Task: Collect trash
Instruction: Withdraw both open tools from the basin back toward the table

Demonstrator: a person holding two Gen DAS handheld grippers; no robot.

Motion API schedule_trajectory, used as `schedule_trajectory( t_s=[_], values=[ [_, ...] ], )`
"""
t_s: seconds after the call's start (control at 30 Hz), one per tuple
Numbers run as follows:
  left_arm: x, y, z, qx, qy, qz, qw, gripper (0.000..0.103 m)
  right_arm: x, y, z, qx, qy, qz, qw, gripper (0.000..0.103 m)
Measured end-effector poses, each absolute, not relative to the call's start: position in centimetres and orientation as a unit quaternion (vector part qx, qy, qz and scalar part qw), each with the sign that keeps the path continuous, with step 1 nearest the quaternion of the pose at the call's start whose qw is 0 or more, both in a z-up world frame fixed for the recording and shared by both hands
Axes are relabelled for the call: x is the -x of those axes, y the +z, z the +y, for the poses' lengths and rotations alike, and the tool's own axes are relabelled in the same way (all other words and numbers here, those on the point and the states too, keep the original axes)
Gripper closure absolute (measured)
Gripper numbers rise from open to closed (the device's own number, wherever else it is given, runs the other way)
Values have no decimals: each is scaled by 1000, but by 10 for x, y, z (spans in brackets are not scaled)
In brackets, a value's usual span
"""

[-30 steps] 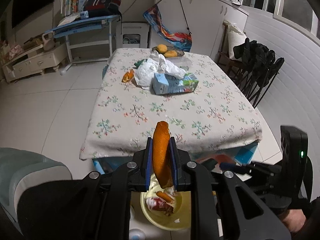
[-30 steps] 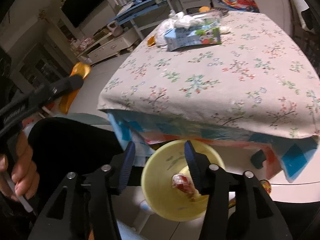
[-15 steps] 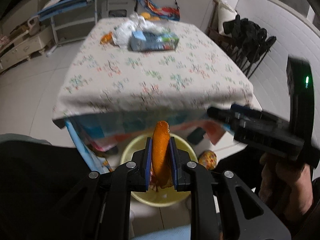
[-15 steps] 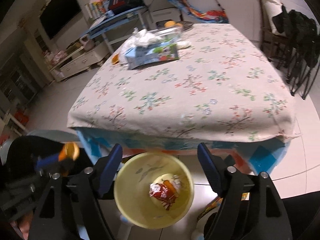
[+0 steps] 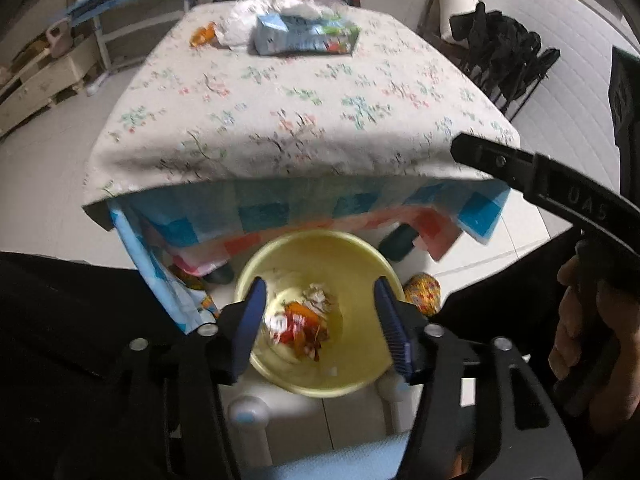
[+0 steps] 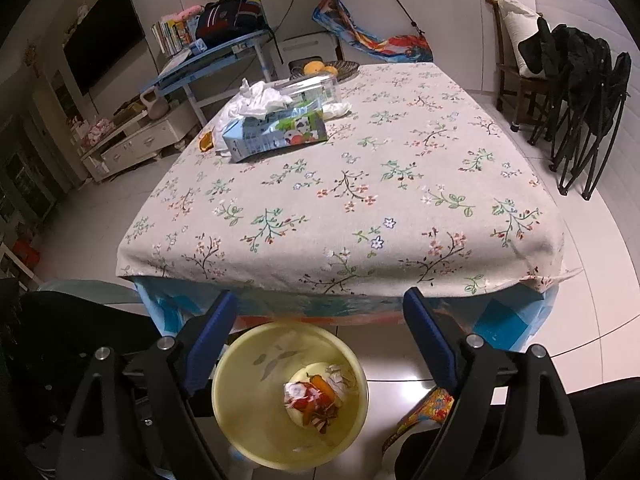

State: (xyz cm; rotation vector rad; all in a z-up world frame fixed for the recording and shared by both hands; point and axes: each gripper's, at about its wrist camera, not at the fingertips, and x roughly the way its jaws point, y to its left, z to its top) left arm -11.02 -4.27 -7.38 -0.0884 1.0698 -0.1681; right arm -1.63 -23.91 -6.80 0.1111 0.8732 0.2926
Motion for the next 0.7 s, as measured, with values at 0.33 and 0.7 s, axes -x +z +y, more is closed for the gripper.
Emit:
schedule_trajectory(
  t_s=[0.33,0.7],
  values=[
    [114,-49,-28,41,-22,431,901,23,18,-64,-238,-48,142,407,901,17],
    [108,-41,-18,43,4,410,911,14,18,-55,-231,-30,144,392,908,13]
  ],
)
